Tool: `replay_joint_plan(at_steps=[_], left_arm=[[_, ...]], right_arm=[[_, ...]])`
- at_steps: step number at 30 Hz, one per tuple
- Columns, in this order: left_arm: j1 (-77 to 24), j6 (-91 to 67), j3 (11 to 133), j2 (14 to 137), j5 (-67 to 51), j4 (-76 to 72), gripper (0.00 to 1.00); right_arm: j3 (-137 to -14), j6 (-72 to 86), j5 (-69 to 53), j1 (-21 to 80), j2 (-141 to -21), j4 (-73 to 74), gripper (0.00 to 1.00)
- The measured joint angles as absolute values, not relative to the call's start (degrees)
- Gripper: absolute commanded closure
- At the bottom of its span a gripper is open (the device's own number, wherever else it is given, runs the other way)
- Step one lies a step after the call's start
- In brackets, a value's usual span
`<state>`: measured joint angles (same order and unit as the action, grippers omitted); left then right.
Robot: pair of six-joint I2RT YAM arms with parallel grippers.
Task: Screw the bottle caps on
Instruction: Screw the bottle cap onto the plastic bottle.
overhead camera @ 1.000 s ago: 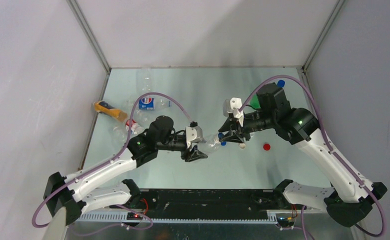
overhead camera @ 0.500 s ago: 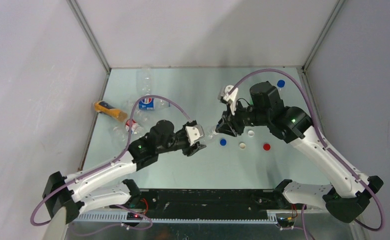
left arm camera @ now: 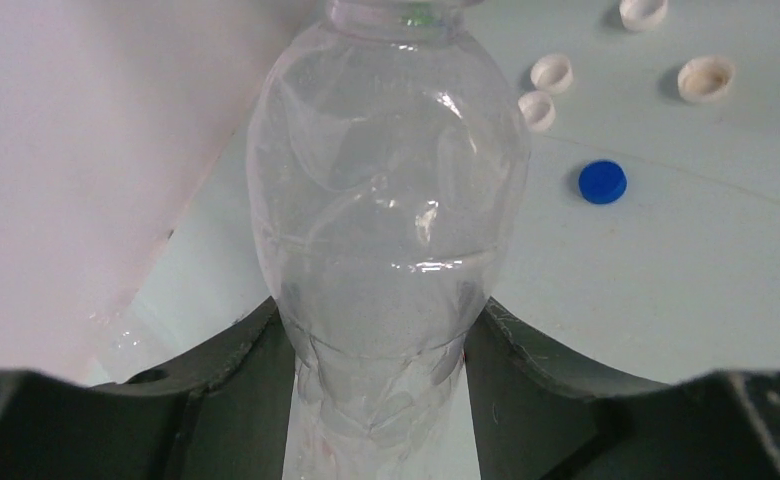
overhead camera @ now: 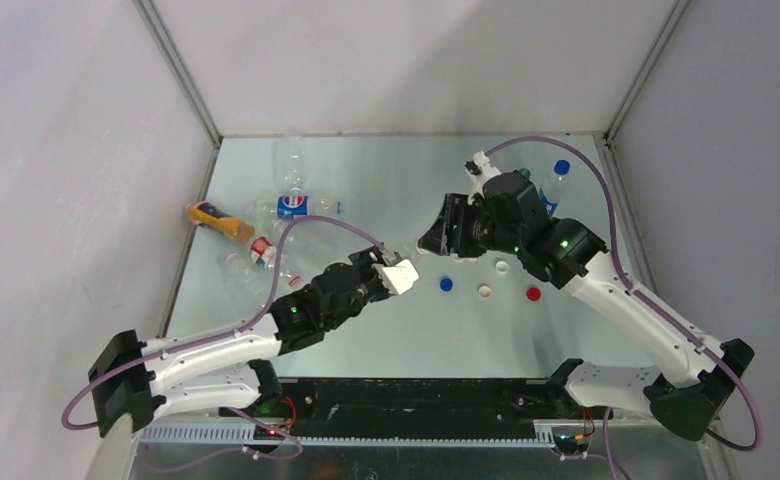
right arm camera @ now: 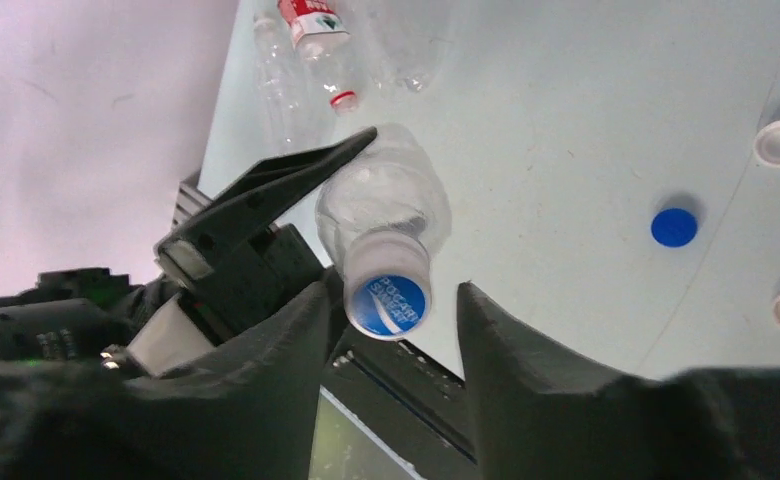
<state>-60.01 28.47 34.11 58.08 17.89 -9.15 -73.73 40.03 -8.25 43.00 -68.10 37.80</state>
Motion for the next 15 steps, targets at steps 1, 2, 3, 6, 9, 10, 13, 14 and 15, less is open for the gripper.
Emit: replay_joint_plan(at_steps=[1,2,3,6,9,10,13,14,15], left_arm=[[-60.01,28.38,34.11,58.13,18.24,-9.26,1.0],[-59.96,28.1,34.11,58.13,18.5,-9.89,1.0],[-59.77,27.73,34.2,58.04,18.74,-10.28,1.0],[-58.43,26.33,34.22,57.58,17.56,-9.21,1.0],[-55.61,25.26,34.41,56.45,12.86,-4.91,1.0],[-54.57,25.04,34.81,56.07,10.87,-2.7,1.0],[-51.31,25.08,37.32,55.05,1.93,4.78,1.0],[-50.41,25.3,38.24,54.83,-0.84,6.87,1.0],[-49.52,25.69,39.48,54.61,-4.1,9.5,1.0]], right_arm=[[-73.23,40.8,-7.79,43.07,-67.96,37.06,0.23],[-72.73,41.06,-7.62,43.29,-67.7,36.77,0.17],[-72.16,40.69,-7.55,43.51,-67.35,36.6,0.08],[-71.24,36.67,-8.25,43.42,-65.3,36.03,0.01],[-71.18,28.86,-11.25,41.87,-61.84,35.35,0.01],[-71.18,25.12,-13.15,41.06,-60.36,35.16,0.01],[-71.18,11.9,-18.04,39.48,-56.27,35.7,0.01],[-71.18,6.81,-19.77,39.38,-55.02,36.16,0.01],[-71.2,2.07,-21.41,39.4,-54.0,36.8,0.01]])
